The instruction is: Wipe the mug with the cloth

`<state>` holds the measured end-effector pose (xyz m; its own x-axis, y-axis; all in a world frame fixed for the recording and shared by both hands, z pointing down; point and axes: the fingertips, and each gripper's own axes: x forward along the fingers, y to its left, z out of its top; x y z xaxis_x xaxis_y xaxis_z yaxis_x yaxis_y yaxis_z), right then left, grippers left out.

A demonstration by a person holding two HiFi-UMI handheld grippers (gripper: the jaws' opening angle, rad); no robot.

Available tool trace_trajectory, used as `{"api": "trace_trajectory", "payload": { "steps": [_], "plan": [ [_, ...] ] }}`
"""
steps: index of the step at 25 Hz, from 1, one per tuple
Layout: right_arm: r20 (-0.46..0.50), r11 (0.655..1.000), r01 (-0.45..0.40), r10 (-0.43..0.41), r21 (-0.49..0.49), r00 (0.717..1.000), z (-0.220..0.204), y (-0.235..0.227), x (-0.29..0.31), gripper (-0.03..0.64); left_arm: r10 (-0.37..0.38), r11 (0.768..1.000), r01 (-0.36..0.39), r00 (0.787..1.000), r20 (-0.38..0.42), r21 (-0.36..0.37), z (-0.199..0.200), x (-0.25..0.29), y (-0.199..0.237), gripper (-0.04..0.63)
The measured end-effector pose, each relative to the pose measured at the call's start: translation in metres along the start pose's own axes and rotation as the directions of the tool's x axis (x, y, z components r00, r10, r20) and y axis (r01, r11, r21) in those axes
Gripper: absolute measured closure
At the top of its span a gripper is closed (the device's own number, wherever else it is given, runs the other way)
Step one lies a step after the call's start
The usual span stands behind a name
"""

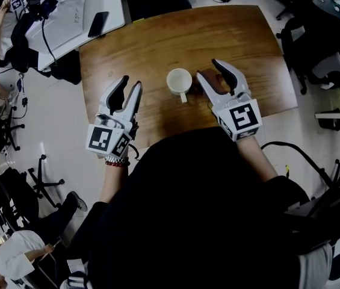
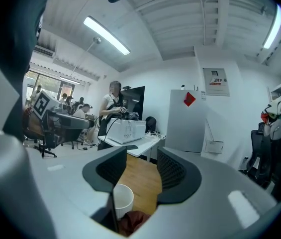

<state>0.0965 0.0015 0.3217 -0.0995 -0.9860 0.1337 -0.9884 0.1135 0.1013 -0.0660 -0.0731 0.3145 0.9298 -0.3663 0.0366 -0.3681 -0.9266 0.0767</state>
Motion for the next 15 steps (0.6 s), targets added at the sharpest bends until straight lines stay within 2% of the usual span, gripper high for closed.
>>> {"api": "trace_trajectory", "payload": {
  "steps": [4, 15],
  "plan": [
    [0.014, 0.999, -0.022, 0.022, -0.027, 1.000, 0.001, 0.005, 0.006, 0.433, 0.001, 1.000, -0.001, 1.000, 0.004, 0.013, 0.005, 0.002, 0.002, 0.457],
    [-0.001, 1.000, -0.014, 0.014, 0.002, 1.000, -0.001, 0.001, -0.005, 0.465, -0.021, 1.000, 0.021, 1.000, -0.012, 0.006, -0.001, 0.007, -0.010, 0.457]
  ]
}}
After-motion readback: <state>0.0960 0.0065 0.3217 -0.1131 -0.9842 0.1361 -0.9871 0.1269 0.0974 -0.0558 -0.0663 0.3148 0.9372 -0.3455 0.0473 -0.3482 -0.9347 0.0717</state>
